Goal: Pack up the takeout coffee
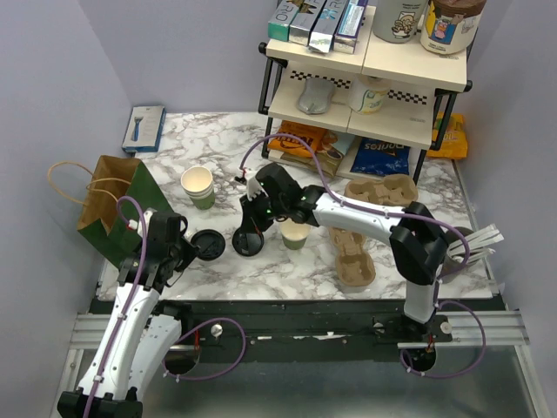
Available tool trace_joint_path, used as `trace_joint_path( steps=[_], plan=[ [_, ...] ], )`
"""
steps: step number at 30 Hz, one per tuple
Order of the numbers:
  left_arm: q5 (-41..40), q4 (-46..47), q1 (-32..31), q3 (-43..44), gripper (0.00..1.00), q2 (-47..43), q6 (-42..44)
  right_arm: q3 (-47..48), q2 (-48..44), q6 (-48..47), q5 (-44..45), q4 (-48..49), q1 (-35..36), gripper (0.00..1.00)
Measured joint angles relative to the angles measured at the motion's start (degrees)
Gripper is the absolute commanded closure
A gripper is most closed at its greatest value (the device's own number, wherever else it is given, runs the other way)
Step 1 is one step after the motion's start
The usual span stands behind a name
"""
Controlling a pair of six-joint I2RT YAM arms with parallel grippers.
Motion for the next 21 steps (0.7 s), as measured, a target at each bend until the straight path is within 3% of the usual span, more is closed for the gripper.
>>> trace_joint_path(
  steps=[6, 21],
  plan=[
    [-0.5, -0.1, 0.0, -0.8, 1.0, 0.3, -0.5, 5.3, 5.1, -2.2, 6.8, -6.1, 0.8, 0.67],
    [-8.8, -2.8, 0.0, -0.8, 1.0, 0.2, -4.2, 20.5, 14.2, 9.7, 25.3, -17.9, 8.2, 0.62]
  ],
)
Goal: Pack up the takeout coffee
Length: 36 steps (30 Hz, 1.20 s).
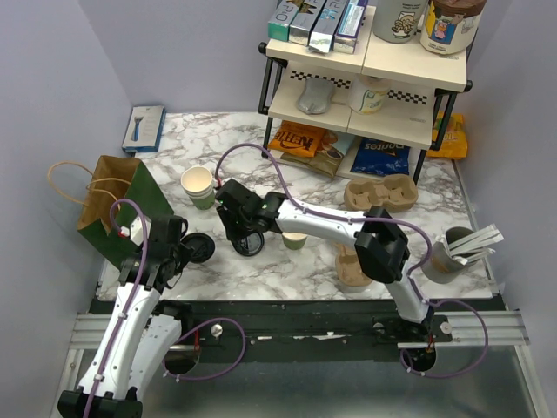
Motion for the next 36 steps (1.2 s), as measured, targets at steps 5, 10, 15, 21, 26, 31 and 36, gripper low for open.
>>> trace_joint_path(
  steps=[5, 10, 15, 21, 26, 31, 36],
  plan=[
    [-0.4, 0.1, 0.0, 0.0, 1.0, -0.7, 0.3, 3.6, 3.1, 2.5, 3.1, -3.2, 0.0, 0.61],
    [-0.4, 0.4, 0.0, 0.0, 1.0, -0.8, 0.7, 6.6, 5.7, 4.1, 4.4, -4.8, -0.1, 0.61],
    [-0.4, 1.1, 0.0, 0.0, 1.0, -0.8, 1.2, 8.7, 6.7, 5.1, 4.6, -6.4, -0.1, 0.61],
    [-0.4, 1.4, 0.0, 0.0, 1.0, -0.8, 1.8, 10.1, 7.9, 6.6, 5.2, -8.6, 0.0, 0.62],
    [-0.3, 1.9, 0.0, 0.0, 1.0, -0.8, 2.0, 10.1, 8.6, 7.3, 6.2, -10.3, 0.6, 0.62],
    [-0.2, 2.5, 0.0, 0.0, 1.0, -0.8, 2.2, 10.1, 8.6, 7.8, 6.8, -10.4, 1.4, 0.64],
    [0.0, 2.6, 0.0, 0.0, 1.0, -1.4, 2.6, 10.1, 8.6, 8.4, 7.3, -10.4, 1.6, 0.68]
  ],
)
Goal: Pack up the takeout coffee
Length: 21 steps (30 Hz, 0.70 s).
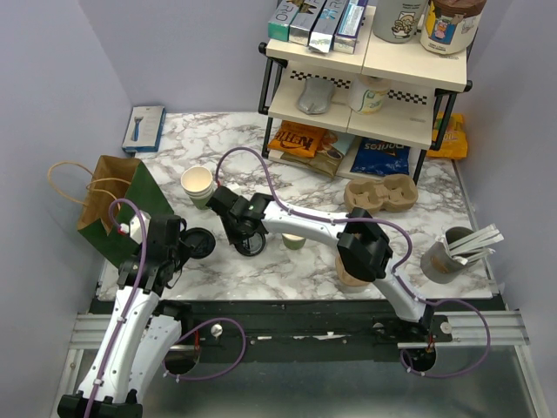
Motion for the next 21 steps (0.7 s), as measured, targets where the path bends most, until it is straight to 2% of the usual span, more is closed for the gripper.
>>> trace_joint_path(
  steps=[21],
  plan=[
    [0.9, 0.7, 0.0, -0.3, 1.0, -1.2, 0.5, -1.0, 0.0, 1.7, 0.6, -0.4, 0.0, 0.72]
  ],
)
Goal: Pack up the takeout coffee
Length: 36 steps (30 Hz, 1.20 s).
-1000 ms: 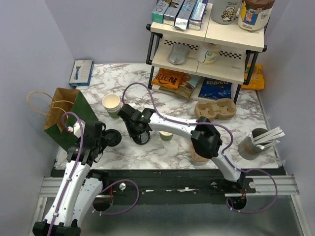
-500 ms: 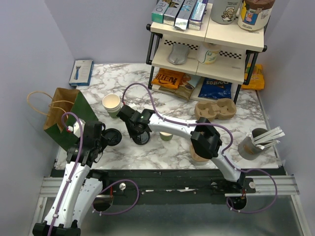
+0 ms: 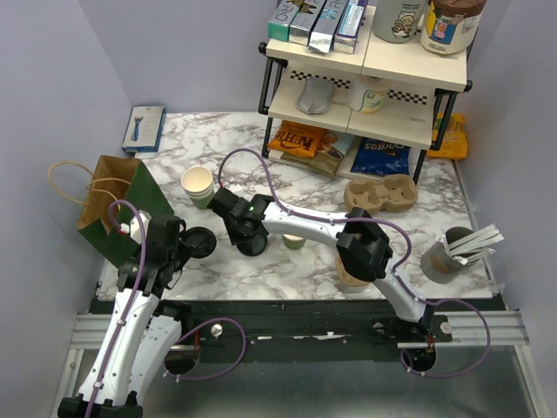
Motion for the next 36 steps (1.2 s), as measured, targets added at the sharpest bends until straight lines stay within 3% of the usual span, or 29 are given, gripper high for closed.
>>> trace_joint_path(
  steps=[9, 12, 36],
  plan=[
    [0.2, 0.3, 0.0, -0.1, 1.0, 0.0, 0.1, 0.0, 0.0, 0.3, 0.0, 0.0, 0.0, 0.87],
    [0.2, 0.4, 0.0, -0.1, 1.0, 0.0, 0.1, -0.3, 0.0, 0.4, 0.0, 0.1, 0.0, 0.99],
    [0.3, 0.4, -0.1, -0.1, 1.0, -0.3, 0.4, -11.0, -11.0, -4.1, 4.5, 7.6, 1.5, 0.99]
  ],
)
